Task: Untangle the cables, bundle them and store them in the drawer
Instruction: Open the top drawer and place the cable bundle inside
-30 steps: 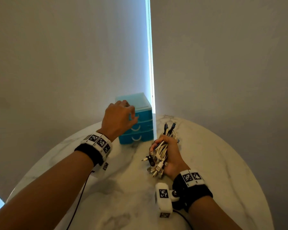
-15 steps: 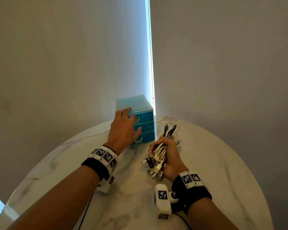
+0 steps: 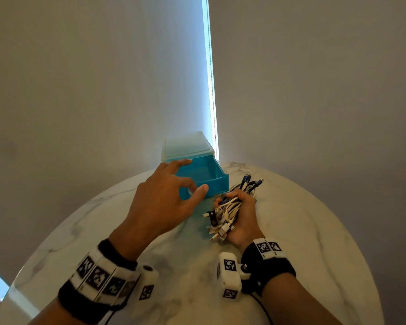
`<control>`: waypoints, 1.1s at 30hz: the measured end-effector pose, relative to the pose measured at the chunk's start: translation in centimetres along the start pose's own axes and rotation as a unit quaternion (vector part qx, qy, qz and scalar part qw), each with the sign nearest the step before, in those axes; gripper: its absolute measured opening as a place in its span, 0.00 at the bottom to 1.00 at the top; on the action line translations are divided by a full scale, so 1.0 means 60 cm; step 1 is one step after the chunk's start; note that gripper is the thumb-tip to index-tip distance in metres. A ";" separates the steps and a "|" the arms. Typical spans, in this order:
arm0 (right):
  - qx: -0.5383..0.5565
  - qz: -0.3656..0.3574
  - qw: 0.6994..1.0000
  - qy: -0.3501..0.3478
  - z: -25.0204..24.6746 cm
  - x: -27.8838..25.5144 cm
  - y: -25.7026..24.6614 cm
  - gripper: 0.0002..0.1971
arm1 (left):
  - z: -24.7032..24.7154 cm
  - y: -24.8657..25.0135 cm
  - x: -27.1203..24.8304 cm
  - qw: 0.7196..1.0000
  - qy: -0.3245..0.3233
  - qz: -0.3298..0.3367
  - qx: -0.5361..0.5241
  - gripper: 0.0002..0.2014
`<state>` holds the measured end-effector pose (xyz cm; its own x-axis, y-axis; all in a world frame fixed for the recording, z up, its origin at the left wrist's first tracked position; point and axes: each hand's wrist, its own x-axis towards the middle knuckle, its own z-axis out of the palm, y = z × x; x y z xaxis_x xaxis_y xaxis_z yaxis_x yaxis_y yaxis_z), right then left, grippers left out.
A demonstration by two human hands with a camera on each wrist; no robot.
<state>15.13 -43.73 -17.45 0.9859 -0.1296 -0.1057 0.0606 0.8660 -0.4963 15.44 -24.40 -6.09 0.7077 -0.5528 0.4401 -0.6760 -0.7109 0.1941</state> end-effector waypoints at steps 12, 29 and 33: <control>0.031 -0.036 0.997 0.058 0.007 -0.016 -0.007 0.11 | 0.059 -0.136 0.096 0.894 0.126 -0.178 -0.392 0.12; -0.270 -0.136 0.928 0.218 0.021 -0.050 -0.093 0.04 | 0.042 -0.154 0.112 0.992 0.027 -0.012 -0.125 0.18; -0.485 -0.217 0.805 0.265 0.081 -0.109 -0.142 0.04 | 0.051 -0.161 0.093 0.989 -0.035 -0.014 -0.140 0.25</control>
<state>8.89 -47.91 -8.36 0.6832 -0.7294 0.0340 -0.0218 -0.0670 -0.9975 26.57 -21.95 -8.17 0.7332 -0.5702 0.3707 -0.6790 -0.5834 0.4457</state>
